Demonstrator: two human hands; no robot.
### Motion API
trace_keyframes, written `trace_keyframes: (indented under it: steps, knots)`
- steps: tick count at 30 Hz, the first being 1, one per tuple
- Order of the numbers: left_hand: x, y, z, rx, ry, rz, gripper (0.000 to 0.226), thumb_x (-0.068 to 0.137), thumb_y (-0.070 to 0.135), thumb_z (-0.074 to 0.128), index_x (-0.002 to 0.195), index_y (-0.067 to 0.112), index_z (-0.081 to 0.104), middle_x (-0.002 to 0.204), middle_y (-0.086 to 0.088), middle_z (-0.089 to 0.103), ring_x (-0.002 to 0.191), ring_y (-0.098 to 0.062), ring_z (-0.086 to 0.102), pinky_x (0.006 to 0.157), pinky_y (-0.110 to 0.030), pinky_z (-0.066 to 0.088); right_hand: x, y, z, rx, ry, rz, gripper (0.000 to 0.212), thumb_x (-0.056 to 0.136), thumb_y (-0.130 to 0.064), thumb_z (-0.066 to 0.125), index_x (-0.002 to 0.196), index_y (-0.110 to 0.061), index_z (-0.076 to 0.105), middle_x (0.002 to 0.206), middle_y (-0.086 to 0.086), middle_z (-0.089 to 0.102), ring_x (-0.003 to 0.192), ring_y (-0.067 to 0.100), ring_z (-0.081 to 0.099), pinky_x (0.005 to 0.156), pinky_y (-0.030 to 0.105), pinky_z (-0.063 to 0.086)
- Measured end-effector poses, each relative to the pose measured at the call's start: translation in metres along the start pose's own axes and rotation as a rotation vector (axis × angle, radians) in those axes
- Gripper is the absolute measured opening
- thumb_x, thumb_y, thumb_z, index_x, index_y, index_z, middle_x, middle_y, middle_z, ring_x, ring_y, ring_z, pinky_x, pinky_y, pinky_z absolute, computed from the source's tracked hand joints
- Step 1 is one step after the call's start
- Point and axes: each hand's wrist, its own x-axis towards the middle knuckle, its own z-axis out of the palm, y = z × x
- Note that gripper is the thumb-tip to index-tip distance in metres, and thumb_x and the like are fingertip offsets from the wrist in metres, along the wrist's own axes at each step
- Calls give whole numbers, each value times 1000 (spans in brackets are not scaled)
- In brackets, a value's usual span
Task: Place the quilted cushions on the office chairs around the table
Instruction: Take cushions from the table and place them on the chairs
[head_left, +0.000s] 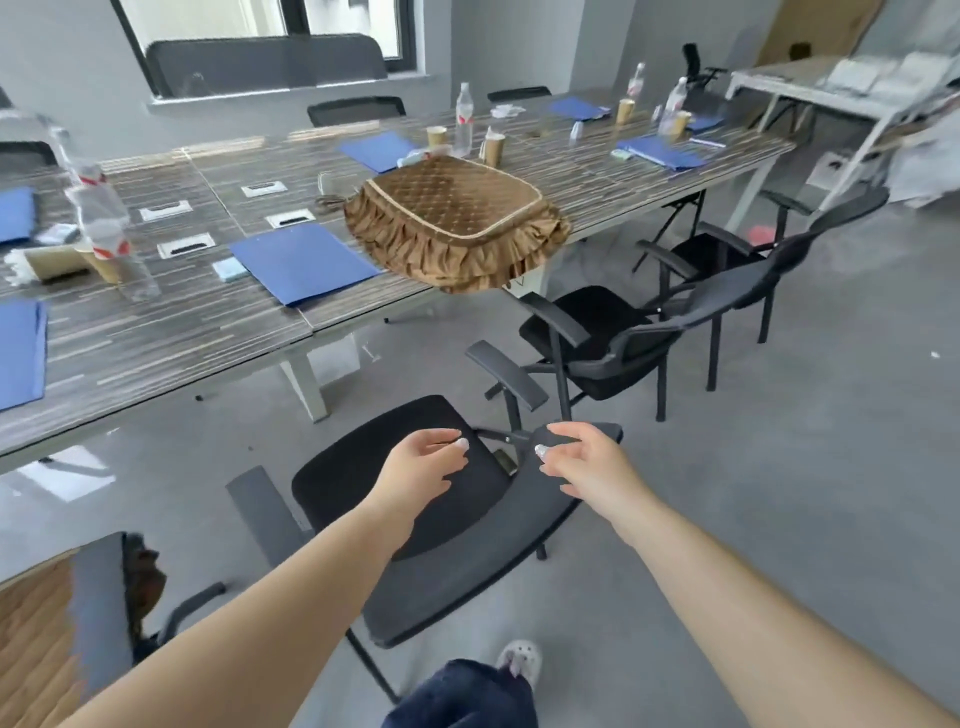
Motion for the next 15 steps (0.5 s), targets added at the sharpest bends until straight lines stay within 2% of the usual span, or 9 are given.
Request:
trace_keyframes:
  steps: [6, 11, 15]
  knots:
    - [116, 34, 52, -97, 45, 13, 28, 91, 27, 65, 117, 17, 63, 113, -1, 68, 105, -12, 65, 95, -34, 50, 107, -6, -69, -134, -28, -3, 34, 85, -34, 66, 116, -33, 53, 101, -6, 68, 104, 13, 63, 100, 40, 47]
    - [179, 59, 84, -172, 110, -44, 20, 92, 25, 63, 111, 19, 62, 114, -3, 67, 105, -11, 63, 97, -35, 49, 188, -30, -113, -251, -111, -3, 36, 88, -31, 63, 122, -30, 52, 96, -10, 67, 85, 6, 60, 85, 27, 48]
    - [211, 82, 90, -196, 160, -42, 19, 91, 26, 63, 109, 20, 63, 114, 0, 66, 106, -11, 63, 99, -36, 48, 255, -56, -130, -264, -145, -32, 41, 86, -33, 65, 125, -28, 53, 96, -10, 68, 100, 11, 64, 98, 41, 49]
